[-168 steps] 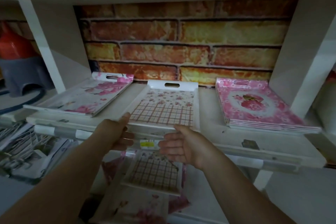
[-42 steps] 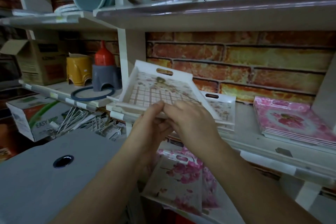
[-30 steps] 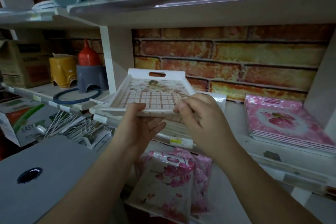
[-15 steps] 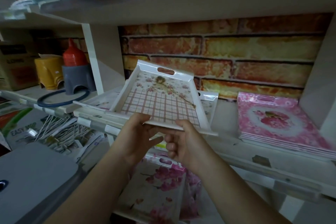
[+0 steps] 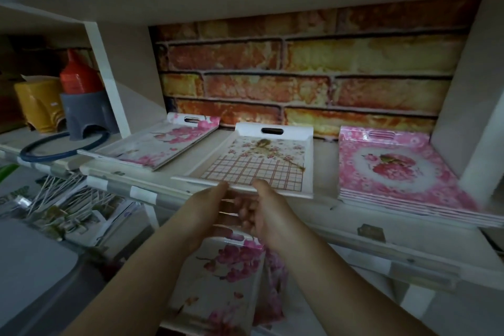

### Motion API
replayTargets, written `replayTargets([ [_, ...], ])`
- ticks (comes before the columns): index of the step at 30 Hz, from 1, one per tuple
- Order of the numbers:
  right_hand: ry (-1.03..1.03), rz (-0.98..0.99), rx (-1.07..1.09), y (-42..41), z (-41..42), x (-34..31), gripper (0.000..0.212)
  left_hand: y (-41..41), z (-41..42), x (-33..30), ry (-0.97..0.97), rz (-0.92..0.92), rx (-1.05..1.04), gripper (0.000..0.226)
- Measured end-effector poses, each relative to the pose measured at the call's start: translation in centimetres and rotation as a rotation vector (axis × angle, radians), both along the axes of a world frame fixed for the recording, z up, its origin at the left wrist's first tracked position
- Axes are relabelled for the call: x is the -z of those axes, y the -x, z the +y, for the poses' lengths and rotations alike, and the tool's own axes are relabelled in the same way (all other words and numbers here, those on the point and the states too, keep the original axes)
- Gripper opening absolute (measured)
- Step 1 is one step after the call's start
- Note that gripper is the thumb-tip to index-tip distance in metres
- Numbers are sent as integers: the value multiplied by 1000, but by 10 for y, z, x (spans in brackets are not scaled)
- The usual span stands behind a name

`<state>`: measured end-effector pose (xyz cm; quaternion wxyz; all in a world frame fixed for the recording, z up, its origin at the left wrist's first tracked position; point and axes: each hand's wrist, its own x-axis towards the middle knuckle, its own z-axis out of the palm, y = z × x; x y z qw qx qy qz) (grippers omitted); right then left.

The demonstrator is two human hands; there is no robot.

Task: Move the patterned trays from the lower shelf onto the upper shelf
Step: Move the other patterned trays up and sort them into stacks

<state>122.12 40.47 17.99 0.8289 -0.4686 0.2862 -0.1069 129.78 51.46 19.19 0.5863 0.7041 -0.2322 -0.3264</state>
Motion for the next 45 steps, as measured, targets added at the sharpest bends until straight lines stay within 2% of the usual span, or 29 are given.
replayTargets([
  [5, 58, 4, -112, -3, -10, 0, 48, 0, -14, 1, 11, -86, -26, 40],
  [10, 108, -64, -204, -3, -23, 12, 80, -3, -18, 5, 23, -62, -57, 42],
  [12, 99, -89, -249, -5, -24, 20, 82, -5, -21, 8, -12, -73, -99, 48],
  [16, 76, -90, -300, -5, -18, 35, 60, -13, -25, 15, -81, 10, -146, 57],
  [18, 68, -84, -289, -5, -18, 41, 56, -16, -28, 22, -106, 54, -143, 58],
  [28, 60, -70, -301, -11, -19, 62, 36, -21, -29, 46, -85, 97, -166, 45],
  [32, 90, -15, -320, -20, -7, 74, 18, -31, -17, 61, -103, 122, -169, 43],
  [40, 58, 249, -372, -35, 22, 142, 11, -45, 29, 124, -310, 317, -175, 44],
  [45, -135, 424, -249, -29, 27, 197, 12, -58, 52, 164, -479, 332, -162, 35],
])
